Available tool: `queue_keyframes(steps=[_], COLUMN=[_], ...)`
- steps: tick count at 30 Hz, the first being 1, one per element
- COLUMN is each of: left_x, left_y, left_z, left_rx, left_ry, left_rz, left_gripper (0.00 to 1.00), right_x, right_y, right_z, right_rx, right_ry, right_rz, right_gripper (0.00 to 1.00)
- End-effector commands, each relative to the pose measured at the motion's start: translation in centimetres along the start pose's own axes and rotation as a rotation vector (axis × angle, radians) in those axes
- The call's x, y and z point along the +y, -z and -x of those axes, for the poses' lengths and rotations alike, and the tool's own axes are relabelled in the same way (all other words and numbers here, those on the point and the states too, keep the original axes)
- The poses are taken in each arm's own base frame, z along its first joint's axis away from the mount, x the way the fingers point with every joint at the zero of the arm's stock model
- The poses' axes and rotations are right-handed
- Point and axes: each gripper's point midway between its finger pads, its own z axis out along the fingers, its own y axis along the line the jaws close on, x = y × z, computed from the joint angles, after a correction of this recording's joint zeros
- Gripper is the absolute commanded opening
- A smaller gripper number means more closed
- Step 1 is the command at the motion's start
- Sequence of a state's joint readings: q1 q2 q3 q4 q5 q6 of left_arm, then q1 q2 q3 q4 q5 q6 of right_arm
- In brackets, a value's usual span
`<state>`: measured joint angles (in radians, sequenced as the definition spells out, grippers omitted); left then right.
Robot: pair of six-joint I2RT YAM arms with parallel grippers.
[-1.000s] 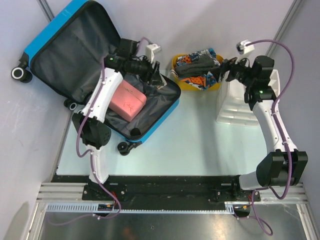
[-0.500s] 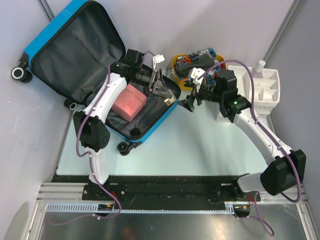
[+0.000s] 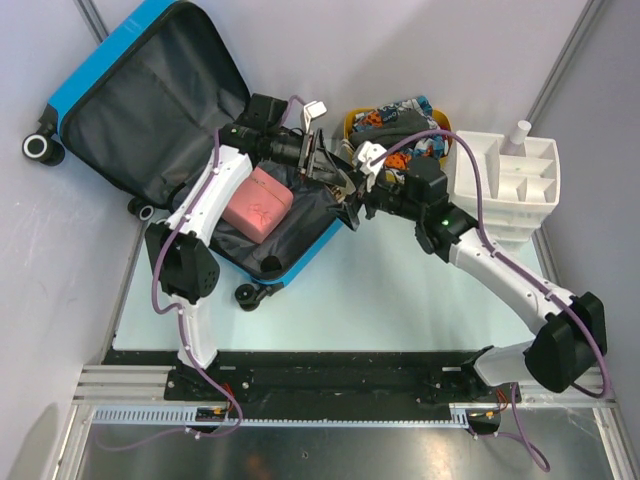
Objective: Open, take out, and arrange the luggage
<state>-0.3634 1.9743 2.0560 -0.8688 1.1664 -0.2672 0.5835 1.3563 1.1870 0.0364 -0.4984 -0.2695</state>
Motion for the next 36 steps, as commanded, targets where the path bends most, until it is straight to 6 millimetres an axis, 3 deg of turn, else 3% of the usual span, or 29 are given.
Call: queue_keyframes(steps=[1, 6, 8, 9, 13, 16, 19, 23, 26, 28, 29, 30, 31, 32, 33, 34, 35, 36], left_x=[-3.8, -4.0, -4.1, -4.1, -3.4, -3.0, -2.9, -2.9, -3.7, -3.0, -4.0, -3.9, -2.9, -4.3, -4.1, -2.5, -2.2, -3.6], left_y=[1.0, 1.0, 1.0, 1.0, 0.9, 1.0, 2.1, 4.5, 6.6, 7.4, 8.0, 8.2, 7.7, 8.2, 8.2, 7.0, 6.5, 6.8], left_z=[0.9, 0.9, 0.8, 0.8, 0.6, 0.5, 1.4, 3.8, 5.3, 5.0, 4.7, 4.3, 2.7, 1.8, 1.3, -1.0, -2.2, -2.9], left_rx=[-0.030, -0.029, -0.030, -0.031, -0.033, -0.038, -0.076, -0.167, -0.224, -0.226, -0.234, -0.220, -0.188, -0.188, -0.165, -0.115, -0.091, -0.079], left_ry=[-0.022, -0.014, -0.015, -0.018, -0.001, 0.000, -0.022, -0.097, -0.233, -0.382, -0.478, -0.665, -0.721, -0.848, -1.052, -1.101, -1.194, -1.436], left_rz=[-0.066, -0.079, -0.081, -0.080, -0.063, -0.058, -0.029, 0.035, 0.074, 0.104, 0.121, 0.137, 0.137, 0.149, 0.176, 0.163, 0.154, 0.155], left_gripper=[0.00, 0.00, 0.00, 0.00, 0.12, 0.37, 0.79, 1.00, 1.00, 1.00, 1.00, 1.00, 1.00, 1.00, 1.00, 1.00, 1.00, 1.00], right_x=[-2.5, -3.0, -3.4, -3.5, -3.9, -3.7, -4.0, -4.3, -4.8, -4.9, -5.3, -5.3, -5.4, -5.1, -4.9, -4.4, -3.2, -2.8], right_y=[-1.5, -2.4, -2.4, -2.4, -1.9, -1.0, 0.3, 2.3, 4.0, 4.7, 5.5, 5.9, 6.1, 6.9, 7.1, 7.3, 7.4, 7.6], right_z=[1.4, 0.4, 0.0, 0.3, 1.7, 2.9, 3.5, 3.7, 3.3, 2.8, 2.8, 2.4, 2.0, 1.9, 1.7, 1.6, 1.3, 1.1], right_rx=[-0.077, -0.058, -0.045, -0.055, -0.100, -0.131, -0.143, -0.139, -0.119, -0.099, -0.099, -0.085, -0.078, -0.075, -0.069, -0.062, -0.041, -0.031], right_ry=[0.010, 0.035, 0.042, 0.046, 0.049, 0.040, 0.010, -0.049, -0.118, -0.181, -0.238, -0.284, -0.327, -0.415, -0.459, -0.508, -0.590, -0.631], right_rz=[-0.138, -0.162, -0.176, -0.187, -0.199, -0.171, -0.157, -0.119, -0.099, -0.083, -0.065, -0.048, -0.032, 0.016, 0.045, 0.084, 0.168, 0.200], right_gripper=[0.90, 0.73, 0.62, 0.49, 0.30, 0.18, 0.08, 0.00, 0.00, 0.00, 0.00, 0.00, 0.00, 0.00, 0.00, 0.00, 0.00, 0.00])
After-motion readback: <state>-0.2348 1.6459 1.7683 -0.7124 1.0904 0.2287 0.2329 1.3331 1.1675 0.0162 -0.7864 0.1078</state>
